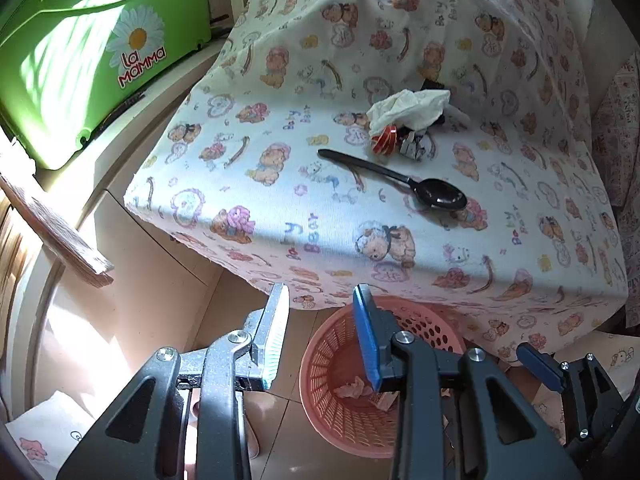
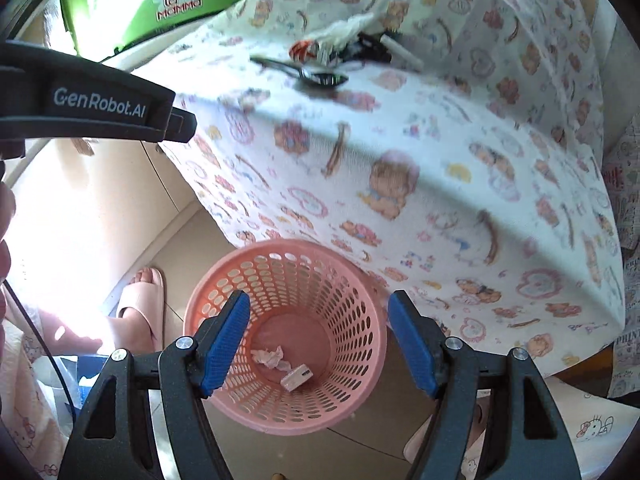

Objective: Collect trash
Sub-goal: 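Lift both open tools back toward the remaining trash on the chair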

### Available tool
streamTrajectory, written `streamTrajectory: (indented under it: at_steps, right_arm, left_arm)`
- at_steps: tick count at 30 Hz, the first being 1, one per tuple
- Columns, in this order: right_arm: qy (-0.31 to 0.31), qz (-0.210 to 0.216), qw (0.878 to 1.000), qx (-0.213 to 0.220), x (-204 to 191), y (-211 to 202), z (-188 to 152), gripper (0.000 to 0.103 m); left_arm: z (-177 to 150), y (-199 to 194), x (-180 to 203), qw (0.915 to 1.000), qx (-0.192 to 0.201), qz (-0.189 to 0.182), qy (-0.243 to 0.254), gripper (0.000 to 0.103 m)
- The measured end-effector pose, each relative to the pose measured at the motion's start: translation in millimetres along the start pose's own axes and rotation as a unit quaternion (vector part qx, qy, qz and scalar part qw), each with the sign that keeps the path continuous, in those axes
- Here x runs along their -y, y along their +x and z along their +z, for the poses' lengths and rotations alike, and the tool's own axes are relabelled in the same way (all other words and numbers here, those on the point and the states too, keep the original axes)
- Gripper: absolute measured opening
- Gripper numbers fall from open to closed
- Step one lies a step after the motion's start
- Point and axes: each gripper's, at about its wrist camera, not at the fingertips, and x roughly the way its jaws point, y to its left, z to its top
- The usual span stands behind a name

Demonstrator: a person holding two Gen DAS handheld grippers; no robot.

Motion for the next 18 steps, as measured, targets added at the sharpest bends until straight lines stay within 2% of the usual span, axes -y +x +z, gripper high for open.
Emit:
streamTrajectory:
  at_steps: [5, 9, 14, 16, 18]
  right_arm:
    - [-0.010, -0.022, 0.997, 0.076, 3, -42, 18, 0.079]
    - [0.003, -0.014, 0.995, 0.100, 12, -55, 27, 0.079]
    - [0.007, -0.038, 0.991, 0.131, 19, -66, 35, 0.079]
    - [0.007, -0.054, 0.989, 0.137, 22, -67, 37, 0.079]
    - [0.015, -0.062, 0.988, 0.139, 27, -66, 38, 0.079]
  left_arm:
    - [34, -28, -14, 0.9990, 0.031, -0.007, -0.029, 0.034]
    - [54, -45, -11, 0.9974, 0.071, 0.011, -0.003, 0.041]
    - [54, -49, -11, 0.9927, 0.118, 0.024, -0.003, 0.053]
    - [47, -38, -13, 0.9938, 0.108, 0.025, -0.011, 0.055]
    - [41, -23, -18, 0.9967, 0.076, 0.007, -0.027, 0.055]
